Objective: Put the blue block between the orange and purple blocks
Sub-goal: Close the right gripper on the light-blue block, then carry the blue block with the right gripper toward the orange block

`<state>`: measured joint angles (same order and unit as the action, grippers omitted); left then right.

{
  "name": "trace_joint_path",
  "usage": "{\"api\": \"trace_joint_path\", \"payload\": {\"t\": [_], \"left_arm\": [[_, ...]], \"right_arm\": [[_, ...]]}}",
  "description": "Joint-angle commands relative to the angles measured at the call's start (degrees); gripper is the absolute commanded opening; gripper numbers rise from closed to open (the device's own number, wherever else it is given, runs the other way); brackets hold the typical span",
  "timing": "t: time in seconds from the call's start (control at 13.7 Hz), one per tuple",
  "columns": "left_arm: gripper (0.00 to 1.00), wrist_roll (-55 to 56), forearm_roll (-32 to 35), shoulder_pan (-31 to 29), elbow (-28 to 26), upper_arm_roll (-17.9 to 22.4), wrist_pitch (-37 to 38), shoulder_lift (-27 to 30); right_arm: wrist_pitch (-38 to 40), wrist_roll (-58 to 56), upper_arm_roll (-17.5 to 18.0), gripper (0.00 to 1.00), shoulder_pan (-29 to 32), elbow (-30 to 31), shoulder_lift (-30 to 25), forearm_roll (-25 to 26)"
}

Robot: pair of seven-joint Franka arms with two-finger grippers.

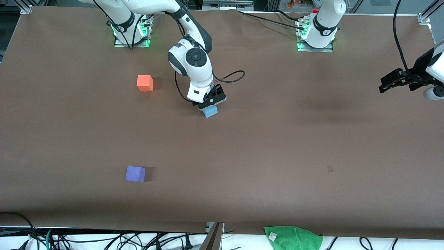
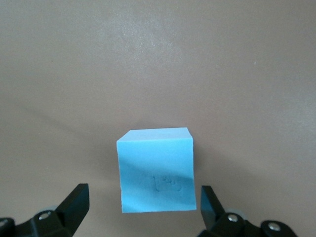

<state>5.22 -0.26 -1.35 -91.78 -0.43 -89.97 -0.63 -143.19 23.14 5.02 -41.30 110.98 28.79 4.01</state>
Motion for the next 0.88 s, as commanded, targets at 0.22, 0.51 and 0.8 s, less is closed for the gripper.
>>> {"api": "trace_joint_path", "payload": {"t": [0.22, 0.51, 0.8], "left_arm": [[1.00, -1.3, -1.5, -0.3, 2.0, -0.2, 0.9, -1.0], [1.00, -1.3, -1.5, -0.3, 2.0, -0.2, 0.9, -1.2], [1.00, -1.3, -1.5, -0.3, 2.0, -0.3, 1.0, -1.2]], "right_arm": [[-2.3, 0.0, -0.3, 1.00, -0.2, 0.4, 1.0, 3.1], [-4.5, -0.1, -0.3, 1.00, -0.3, 0.6, 2.4, 3.2], [-5.6, -0.2, -0.3, 0.69, 0.2, 0.5, 3.1, 3.2]]}}
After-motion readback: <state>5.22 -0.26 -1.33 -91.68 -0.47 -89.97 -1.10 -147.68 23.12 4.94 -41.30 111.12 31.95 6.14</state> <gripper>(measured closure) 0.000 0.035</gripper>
